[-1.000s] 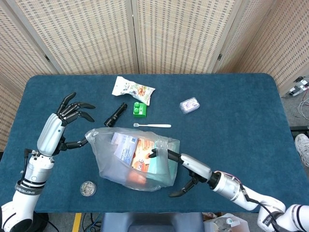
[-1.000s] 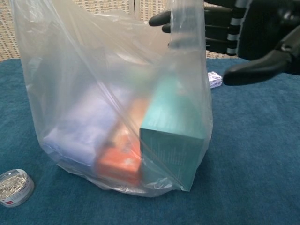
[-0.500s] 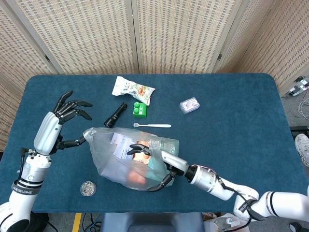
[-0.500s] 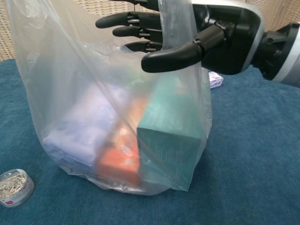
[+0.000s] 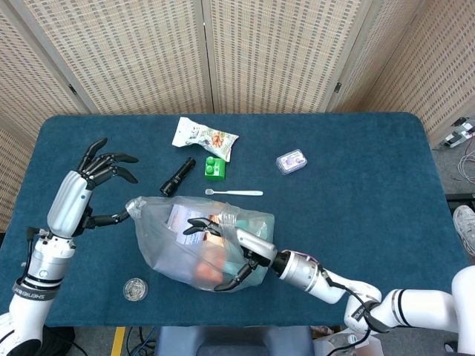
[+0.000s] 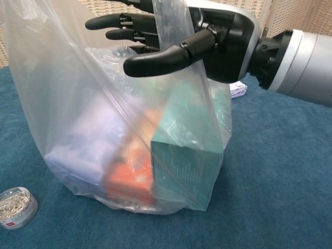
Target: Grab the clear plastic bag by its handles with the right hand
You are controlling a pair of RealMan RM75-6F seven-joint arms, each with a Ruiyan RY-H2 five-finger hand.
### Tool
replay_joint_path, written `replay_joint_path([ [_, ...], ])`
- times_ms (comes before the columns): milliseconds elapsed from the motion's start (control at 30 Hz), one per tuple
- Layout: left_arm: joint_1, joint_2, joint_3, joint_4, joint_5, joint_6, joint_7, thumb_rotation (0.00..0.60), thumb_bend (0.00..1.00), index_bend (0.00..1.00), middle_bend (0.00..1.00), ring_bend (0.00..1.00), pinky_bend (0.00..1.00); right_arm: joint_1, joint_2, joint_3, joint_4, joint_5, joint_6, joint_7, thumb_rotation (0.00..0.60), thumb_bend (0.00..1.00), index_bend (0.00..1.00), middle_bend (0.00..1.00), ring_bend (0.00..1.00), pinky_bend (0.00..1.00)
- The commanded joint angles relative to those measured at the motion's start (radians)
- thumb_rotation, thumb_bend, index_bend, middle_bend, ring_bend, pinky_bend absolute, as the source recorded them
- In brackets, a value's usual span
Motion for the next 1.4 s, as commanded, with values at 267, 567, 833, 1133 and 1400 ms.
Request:
replay_joint_path([
  [267, -0.004, 0.004, -0.002, -0.007, -0.009, -0.013, 0.004, 0.6, 0.26, 0.46, 0.29, 0.24, 0.0, 0.015, -0.01, 0.006, 0.002, 0.018, -0.001, -0.006, 0.6, 0.0, 0.0, 0.12, 0.02, 0.08],
  [567, -0.033, 0.03, -0.042, -0.044, -0.054, -0.043, 0.034, 0.6, 0.25, 0.45, 0.29, 0.24, 0.0, 0.055, -0.046, 0.04, 0.01, 0.03, -0.013, -0.003, 0.6, 0.0, 0.0, 0.12, 0.02, 0.08],
  [833, -0.038, 0.046, -0.064, -0.064, -0.083, -0.047, 0.021, 0.6, 0.25, 0.45, 0.29, 0.24, 0.0, 0.069, -0.063, 0.042, 0.025, 0.029, -0.004, 0.011, 0.6, 0.0, 0.0, 0.1, 0.02, 0.08],
  [1133, -0.052, 0.051, -0.081, -0.086, -0.102, -0.058, 0.02, 0.6, 0.16, 0.43, 0.29, 0.24, 0.0, 0.075, -0.091, 0.049, 0.054, 0.042, 0.012, 0.02, 0.6, 0.0, 0.0, 0.09, 0.02, 0.08],
  [1400, -0.079, 0.035, -0.099, -0.1, -0.16, -0.084, 0.037, 0.6, 0.11, 0.39, 0.29, 0.22, 0.0, 0.082, -0.115, 0.06, 0.072, 0.059, 0.015, 0.02, 0.6, 0.0, 0.0, 0.09, 0.02, 0.08],
])
